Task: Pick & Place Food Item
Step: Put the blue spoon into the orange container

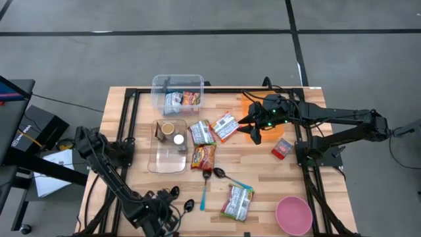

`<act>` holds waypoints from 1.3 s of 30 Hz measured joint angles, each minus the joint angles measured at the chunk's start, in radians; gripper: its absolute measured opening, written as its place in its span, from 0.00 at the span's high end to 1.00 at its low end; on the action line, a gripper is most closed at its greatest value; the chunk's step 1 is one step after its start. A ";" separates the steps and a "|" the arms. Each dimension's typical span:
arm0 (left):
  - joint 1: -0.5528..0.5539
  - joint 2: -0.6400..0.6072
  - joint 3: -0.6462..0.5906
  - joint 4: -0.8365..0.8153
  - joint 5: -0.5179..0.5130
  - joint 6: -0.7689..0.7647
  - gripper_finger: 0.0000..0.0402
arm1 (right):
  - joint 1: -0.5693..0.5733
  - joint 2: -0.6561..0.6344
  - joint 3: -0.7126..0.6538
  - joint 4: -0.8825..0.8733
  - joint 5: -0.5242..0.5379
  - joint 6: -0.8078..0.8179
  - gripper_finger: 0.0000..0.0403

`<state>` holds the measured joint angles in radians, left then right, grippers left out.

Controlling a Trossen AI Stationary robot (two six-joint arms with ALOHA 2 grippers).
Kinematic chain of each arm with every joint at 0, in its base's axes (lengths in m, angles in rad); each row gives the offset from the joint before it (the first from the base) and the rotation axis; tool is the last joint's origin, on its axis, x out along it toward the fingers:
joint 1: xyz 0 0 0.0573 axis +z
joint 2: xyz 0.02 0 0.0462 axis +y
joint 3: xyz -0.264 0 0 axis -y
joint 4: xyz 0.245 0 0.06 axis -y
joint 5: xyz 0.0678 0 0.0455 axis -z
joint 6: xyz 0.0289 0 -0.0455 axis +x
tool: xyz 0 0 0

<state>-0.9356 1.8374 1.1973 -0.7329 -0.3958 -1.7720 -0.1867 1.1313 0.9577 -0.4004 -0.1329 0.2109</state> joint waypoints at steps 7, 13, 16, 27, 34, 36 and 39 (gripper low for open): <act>0.019 0.011 0.000 -0.059 0.004 -0.021 0.82 | -0.009 0.000 0.000 0.000 0.000 -0.008 0.58; 0.020 0.028 -0.001 -0.063 0.026 -0.025 0.83 | -0.032 0.000 0.000 -0.013 0.001 -0.009 0.58; 0.028 0.038 -0.001 -0.065 0.034 -0.025 0.83 | -0.033 0.000 0.000 -0.021 0.000 -0.012 0.58; 0.056 0.035 -0.085 0.063 0.049 -0.066 0.83 | -0.034 0.000 0.000 -0.023 0.000 -0.046 0.58; 0.072 0.037 -0.097 0.059 0.076 -0.067 0.84 | -0.034 0.000 0.000 -0.026 0.000 -0.046 0.58; 0.073 0.038 -0.097 0.047 0.086 -0.067 0.85 | -0.034 0.000 0.000 -0.026 0.000 -0.046 0.58; 0.073 0.041 -0.100 0.036 0.125 -0.067 0.90 | -0.034 0.000 0.000 -0.026 0.000 -0.046 0.58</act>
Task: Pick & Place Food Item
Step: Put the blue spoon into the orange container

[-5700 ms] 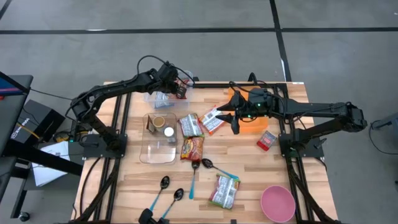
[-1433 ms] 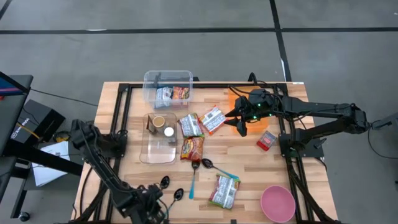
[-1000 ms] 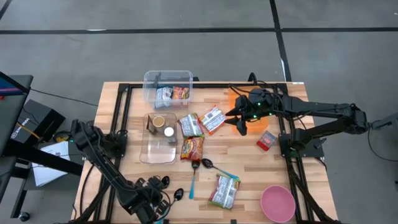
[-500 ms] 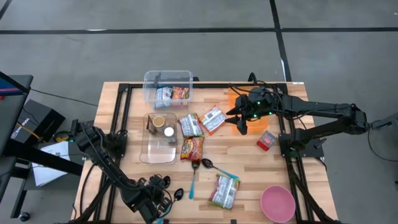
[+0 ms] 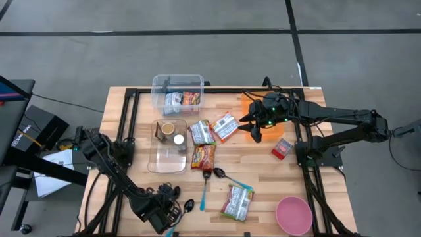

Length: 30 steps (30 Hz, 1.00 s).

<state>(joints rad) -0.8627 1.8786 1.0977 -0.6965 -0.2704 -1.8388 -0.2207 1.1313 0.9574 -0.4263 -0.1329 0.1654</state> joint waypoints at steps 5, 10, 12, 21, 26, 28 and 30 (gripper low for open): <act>0.000 0.000 0.000 -0.004 0.026 -0.002 0.98 | 0.000 0.000 0.000 0.000 0.000 -0.013 0.58; 0.000 -0.001 -0.001 -0.004 0.025 -0.001 0.99 | 0.000 0.000 0.000 0.000 0.000 -0.015 0.58; 0.000 -0.007 -0.001 -0.001 0.025 -0.001 0.99 | 0.000 0.000 0.000 0.000 0.000 -0.015 0.58; 0.000 -0.061 -0.008 -0.019 0.006 0.013 0.99 | 0.000 0.000 0.000 0.000 -0.001 -0.015 0.58; 0.000 -0.156 -0.006 -0.014 -0.080 0.086 0.99 | 0.000 0.000 0.000 0.001 -0.001 -0.015 0.58; 0.000 -0.207 -0.005 -0.014 -0.120 0.124 0.99 | 0.000 0.000 0.000 0.004 -0.001 -0.015 0.58; 0.002 -0.257 -0.004 -0.012 -0.141 0.159 0.99 | 0.000 0.000 0.000 0.008 -0.001 -0.015 0.58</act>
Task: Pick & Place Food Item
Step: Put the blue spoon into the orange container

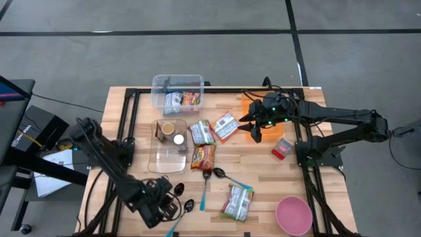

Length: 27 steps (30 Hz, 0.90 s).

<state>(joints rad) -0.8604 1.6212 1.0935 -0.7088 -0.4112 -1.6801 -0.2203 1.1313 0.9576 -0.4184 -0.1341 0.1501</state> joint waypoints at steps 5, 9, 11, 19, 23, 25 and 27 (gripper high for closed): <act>0.031 -0.131 0.000 0.006 -0.027 0.130 0.99 | 0.000 0.000 0.000 0.016 0.000 0.000 0.58; 0.103 -0.224 0.000 0.007 -0.036 0.304 0.99 | 0.000 0.000 0.000 0.021 0.000 0.000 0.58; 0.158 -0.262 0.001 0.013 -0.036 0.398 0.99 | 0.000 0.000 0.000 0.032 -0.001 0.003 0.58; 0.456 -0.326 0.002 0.112 -0.038 0.853 0.99 | 0.000 0.000 0.000 0.113 -0.026 0.045 0.58; 0.601 -0.303 0.003 0.215 -0.060 0.987 0.99 | -0.001 0.000 0.000 0.168 -0.026 0.084 0.58; 0.660 -0.286 0.001 0.255 -0.076 1.028 0.99 | -0.004 -0.010 0.000 0.192 -0.027 0.098 0.58; 0.713 -0.270 0.002 0.330 -0.094 1.060 0.99 | -0.005 -0.021 0.000 0.229 -0.027 0.105 0.58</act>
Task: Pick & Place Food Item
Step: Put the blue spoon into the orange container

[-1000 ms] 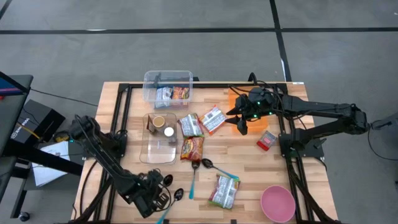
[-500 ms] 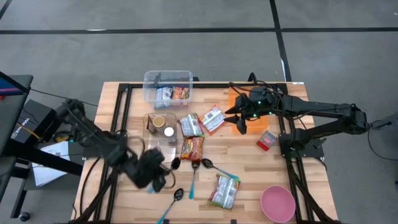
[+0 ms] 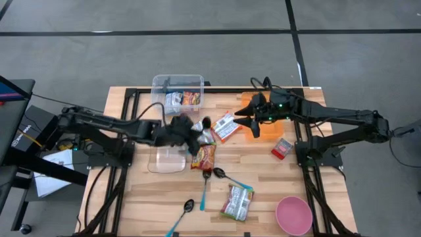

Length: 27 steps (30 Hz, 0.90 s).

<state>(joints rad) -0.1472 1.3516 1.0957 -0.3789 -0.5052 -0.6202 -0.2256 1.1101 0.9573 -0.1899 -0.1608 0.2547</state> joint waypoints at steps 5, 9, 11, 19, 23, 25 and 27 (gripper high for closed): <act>0.106 0.052 -0.001 0.195 -0.022 0.116 0.99 | -0.025 -0.021 0.000 0.092 0.001 0.000 0.58; 0.155 0.093 0.001 0.368 -0.029 0.176 0.99 | -0.056 -0.017 0.000 0.105 0.002 0.008 0.58; 0.175 0.116 0.001 0.432 -0.028 0.191 0.99 | -0.068 -0.017 0.000 0.112 0.003 0.008 0.58; 0.221 0.172 0.000 0.720 -0.020 0.225 0.99 | -0.098 -0.010 0.000 0.136 0.004 0.008 0.58; 0.232 0.183 0.001 0.789 -0.018 0.224 0.99 | -0.105 -0.006 0.000 0.177 0.004 0.008 0.58; 0.233 0.191 0.000 0.829 -0.018 0.224 0.99 | -0.105 -0.002 0.000 0.193 0.004 0.008 0.58; 0.233 0.195 0.000 0.858 -0.003 0.222 0.99 | -0.105 0.002 0.000 0.212 0.005 0.008 0.58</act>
<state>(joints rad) 0.0860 1.5466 1.0958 0.4795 -0.5086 -0.3977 -0.3304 1.1119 0.9571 0.0222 -0.1560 0.2626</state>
